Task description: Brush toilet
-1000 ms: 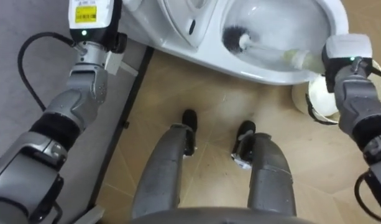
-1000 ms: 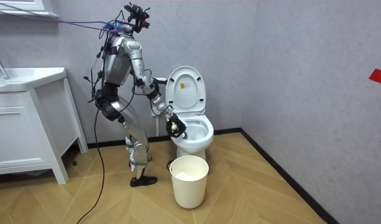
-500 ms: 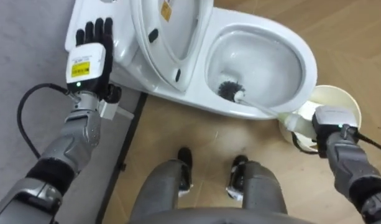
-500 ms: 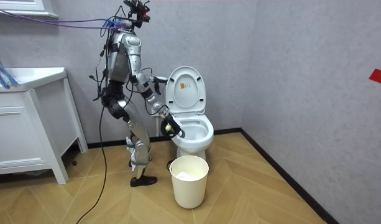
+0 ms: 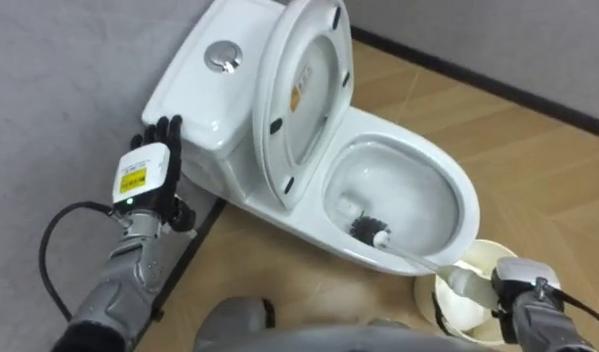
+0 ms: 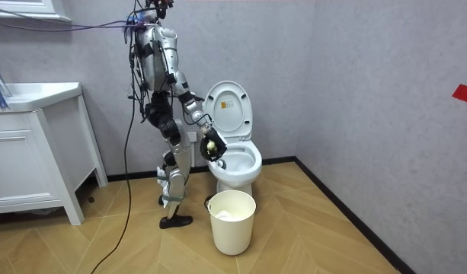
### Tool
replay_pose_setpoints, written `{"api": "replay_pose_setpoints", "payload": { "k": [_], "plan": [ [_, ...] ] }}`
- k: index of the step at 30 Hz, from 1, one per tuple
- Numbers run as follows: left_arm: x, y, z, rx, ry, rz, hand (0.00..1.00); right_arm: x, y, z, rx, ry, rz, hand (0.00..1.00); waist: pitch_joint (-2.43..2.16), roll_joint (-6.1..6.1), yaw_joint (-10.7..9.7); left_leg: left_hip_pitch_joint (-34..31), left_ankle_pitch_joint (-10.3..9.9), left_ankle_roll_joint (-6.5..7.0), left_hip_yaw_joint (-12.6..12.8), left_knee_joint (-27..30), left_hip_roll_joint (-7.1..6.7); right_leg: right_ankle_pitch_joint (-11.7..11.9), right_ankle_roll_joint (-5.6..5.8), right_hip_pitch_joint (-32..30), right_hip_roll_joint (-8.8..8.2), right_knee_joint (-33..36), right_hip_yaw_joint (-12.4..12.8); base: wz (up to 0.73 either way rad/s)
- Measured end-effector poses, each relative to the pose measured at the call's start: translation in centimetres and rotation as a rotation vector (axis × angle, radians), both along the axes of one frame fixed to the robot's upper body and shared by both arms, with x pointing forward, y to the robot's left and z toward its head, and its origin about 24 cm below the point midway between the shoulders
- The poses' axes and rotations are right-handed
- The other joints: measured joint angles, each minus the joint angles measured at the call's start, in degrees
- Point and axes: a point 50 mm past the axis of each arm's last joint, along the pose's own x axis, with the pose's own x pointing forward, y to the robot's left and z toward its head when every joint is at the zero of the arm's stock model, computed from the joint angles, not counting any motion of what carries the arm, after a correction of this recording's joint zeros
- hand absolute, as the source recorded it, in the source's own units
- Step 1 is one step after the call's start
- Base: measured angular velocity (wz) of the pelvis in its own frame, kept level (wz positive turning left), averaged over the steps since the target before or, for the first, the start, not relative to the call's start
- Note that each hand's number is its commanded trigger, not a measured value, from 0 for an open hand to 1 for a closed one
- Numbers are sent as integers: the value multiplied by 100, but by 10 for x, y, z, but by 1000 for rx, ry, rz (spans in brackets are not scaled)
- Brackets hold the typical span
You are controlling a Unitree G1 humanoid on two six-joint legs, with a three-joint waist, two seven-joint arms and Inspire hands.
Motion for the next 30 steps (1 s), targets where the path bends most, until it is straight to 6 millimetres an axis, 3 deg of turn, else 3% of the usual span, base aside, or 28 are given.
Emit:
{"api": "replay_pose_setpoints", "payload": {
  "k": [2, 7, 12, 21, 24, 26, 30],
  "plan": [
    [-6, 2, 7, -19, -42, 18, 0, -7, 2, -3, 14, 37, -17, 100, 4, -14, 91, 152, -10, -15, -58, -6, 11, 19, -11, 254, 45, -176, -75, 10],
    [-19, 8, 8, -37, -67, 89, 0, -25, 9, -10, 58, 88, -112, 100, -38, -49, 240, 284, -38, -59, -309, -8, 13, 52, -40, 559, 130, -423, -202, 15],
    [-39, 7, 0, -90, -48, 161, 0, -30, 13, -14, 92, 110, -179, 100, -30, -66, 302, 434, -38, -59, -366, -111, -8, 43, -50, 717, 155, -505, -185, 4],
    [-77, 18, -28, -191, 91, 329, 0, -64, 21, -23, 221, 121, -490, 100, -27, -141, 357, 767, -58, -93, -430, -438, -18, 45, -41, 972, 213, -707, -91, 1],
    [-111, 34, -48, -238, 210, 498, 0, -77, 30, -27, 280, 89, -657, 100, -24, -131, 291, 912, -81, -123, -369, -503, -14, 45, -41, 1051, 221, -765, 74, -22],
    [-146, 46, -63, -246, 327, 648, 0, -89, 33, -28, 308, 44, -803, 100, -21, -128, 127, 1057, -92, -134, -263, -628, 3, 46, -38, 1091, 225, -792, 215, -25],
    [-183, 55, -75, -287, 457, 834, 0, -97, 26, -26, 321, -61, -1001, 100, 2, -94, -125, 1228, -128, -141, -75, -756, 21, 42, -29, 1126, 238, -799, 511, -26]
  ]
}}
